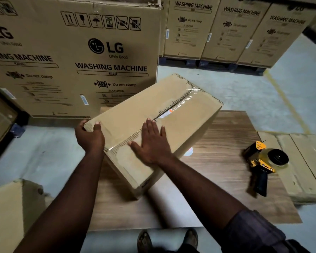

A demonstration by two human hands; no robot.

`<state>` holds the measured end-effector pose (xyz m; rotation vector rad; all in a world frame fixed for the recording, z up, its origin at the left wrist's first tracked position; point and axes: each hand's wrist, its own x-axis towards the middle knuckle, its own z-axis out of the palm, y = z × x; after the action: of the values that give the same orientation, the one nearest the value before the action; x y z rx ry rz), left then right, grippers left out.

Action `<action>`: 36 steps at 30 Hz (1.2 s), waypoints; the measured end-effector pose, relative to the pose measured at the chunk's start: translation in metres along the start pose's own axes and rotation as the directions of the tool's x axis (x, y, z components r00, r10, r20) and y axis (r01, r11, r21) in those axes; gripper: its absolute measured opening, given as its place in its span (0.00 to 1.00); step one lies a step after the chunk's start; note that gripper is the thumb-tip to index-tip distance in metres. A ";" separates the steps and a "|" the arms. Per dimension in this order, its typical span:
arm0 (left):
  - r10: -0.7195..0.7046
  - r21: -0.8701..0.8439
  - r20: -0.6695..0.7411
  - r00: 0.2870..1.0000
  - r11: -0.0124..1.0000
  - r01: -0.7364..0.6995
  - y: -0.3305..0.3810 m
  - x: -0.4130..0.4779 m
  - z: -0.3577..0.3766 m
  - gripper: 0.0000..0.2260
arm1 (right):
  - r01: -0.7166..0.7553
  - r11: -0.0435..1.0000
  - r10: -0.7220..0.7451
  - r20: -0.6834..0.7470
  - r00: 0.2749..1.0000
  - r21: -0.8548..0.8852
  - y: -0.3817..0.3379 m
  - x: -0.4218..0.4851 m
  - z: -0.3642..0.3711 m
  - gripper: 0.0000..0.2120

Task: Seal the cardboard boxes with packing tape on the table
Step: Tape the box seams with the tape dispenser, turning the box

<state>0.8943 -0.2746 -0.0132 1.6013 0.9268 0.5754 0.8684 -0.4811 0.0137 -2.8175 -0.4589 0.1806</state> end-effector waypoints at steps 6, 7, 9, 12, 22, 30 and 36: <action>-0.081 -0.131 -0.110 0.991 0.989 0.067 -0.003 -0.039 0.009 0.21 | -0.043 0.999 0.043 -0.016 0.999 -0.006 0.030 -0.006 -0.008 0.45; -0.084 -0.155 -0.124 0.989 0.986 0.065 -0.003 -0.049 0.012 0.21 | -0.071 0.997 0.071 -0.013 0.997 -0.014 0.036 -0.004 -0.012 0.44; -0.086 -0.198 -0.151 0.985 0.979 0.055 -0.005 -0.065 0.020 0.21 | -0.137 0.990 0.138 0.009 0.990 -0.022 0.044 -0.004 -0.019 0.44; -0.096 -0.224 -0.195 0.976 0.973 0.051 -0.007 -0.086 0.034 0.22 | -0.118 0.993 0.119 0.086 0.989 -0.020 0.036 -0.021 -0.027 0.45; -0.014 -0.033 -0.203 0.979 0.999 0.007 -0.008 -0.128 0.043 0.22 | 0.142 0.981 -0.150 -0.047 0.988 -0.135 0.045 -0.085 -0.001 0.41; 0.093 0.076 -0.024 0.995 0.993 -0.091 -0.025 -0.182 0.041 0.27 | 0.252 0.947 -0.263 -0.028 0.964 -0.201 0.125 -0.092 -0.026 0.44; 0.185 0.159 0.177 0.967 0.964 -0.214 -0.026 -0.227 0.034 0.28 | 0.343 0.924 -0.335 0.071 0.939 -0.169 0.184 -0.101 -0.054 0.43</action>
<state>0.7845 -0.4778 -0.0206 1.8879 0.7157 0.5038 0.8363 -0.6952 0.0192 -2.8502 -1.0091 0.1297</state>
